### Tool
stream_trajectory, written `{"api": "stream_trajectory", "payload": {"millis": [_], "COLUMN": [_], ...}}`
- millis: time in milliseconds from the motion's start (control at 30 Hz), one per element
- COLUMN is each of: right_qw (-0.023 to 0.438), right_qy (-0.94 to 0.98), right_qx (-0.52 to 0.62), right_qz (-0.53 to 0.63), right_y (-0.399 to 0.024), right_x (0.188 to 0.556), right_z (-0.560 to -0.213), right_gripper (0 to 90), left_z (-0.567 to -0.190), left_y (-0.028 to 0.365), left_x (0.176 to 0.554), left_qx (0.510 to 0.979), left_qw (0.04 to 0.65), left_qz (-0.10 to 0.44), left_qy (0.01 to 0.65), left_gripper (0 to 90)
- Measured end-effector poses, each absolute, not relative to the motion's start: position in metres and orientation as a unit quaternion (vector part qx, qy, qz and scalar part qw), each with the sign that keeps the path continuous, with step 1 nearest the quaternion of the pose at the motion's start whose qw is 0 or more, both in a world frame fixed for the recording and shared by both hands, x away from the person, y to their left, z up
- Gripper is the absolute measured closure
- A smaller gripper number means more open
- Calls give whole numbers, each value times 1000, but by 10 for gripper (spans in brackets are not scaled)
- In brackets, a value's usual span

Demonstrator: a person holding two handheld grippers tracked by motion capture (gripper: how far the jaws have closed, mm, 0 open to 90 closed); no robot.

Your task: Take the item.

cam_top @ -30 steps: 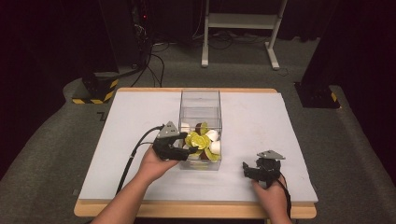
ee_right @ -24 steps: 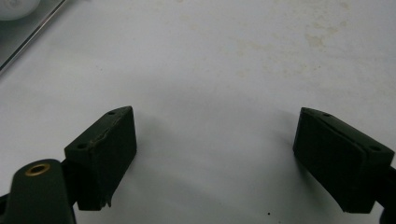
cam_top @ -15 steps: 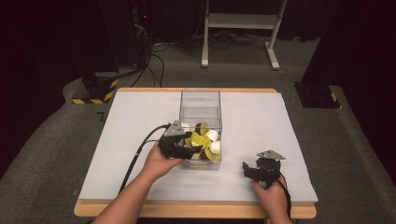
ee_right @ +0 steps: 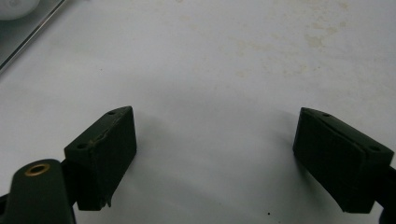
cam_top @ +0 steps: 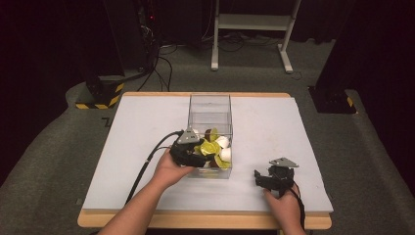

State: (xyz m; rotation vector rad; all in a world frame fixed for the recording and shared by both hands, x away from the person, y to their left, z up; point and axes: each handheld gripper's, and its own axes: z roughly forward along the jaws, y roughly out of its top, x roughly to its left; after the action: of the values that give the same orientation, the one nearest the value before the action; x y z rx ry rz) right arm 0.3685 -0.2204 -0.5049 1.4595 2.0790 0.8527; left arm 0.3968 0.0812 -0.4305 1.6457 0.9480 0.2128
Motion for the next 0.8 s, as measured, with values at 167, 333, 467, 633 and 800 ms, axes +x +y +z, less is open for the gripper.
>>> {"api": "stream_trajectory", "payload": {"millis": [167,333,467,633,800], "right_qw": [232,233,233,235,234], "right_qy": [756,756,755,756,756], "right_qx": [528,528,528,526,527], "right_qz": [310,310,310,310,309], "right_y": [-220,-220,-219,-220,-219], "right_x": [368,368,367,367,367], "right_z": [-505,-505,-505,-505,-505], "right_gripper": [145,145,146,147,147], "left_z": [-433,-433,-435,-438,-439], "left_y": [81,83,82,81,80], "left_x": [398,401,401,401,400], "left_qx": [709,711,712,720,724], "left_qw": [571,569,566,557,557], "left_qz": [99,107,109,119,116], "left_qy": [401,399,402,397,390], "left_gripper": [306,306,309,314,353]}}
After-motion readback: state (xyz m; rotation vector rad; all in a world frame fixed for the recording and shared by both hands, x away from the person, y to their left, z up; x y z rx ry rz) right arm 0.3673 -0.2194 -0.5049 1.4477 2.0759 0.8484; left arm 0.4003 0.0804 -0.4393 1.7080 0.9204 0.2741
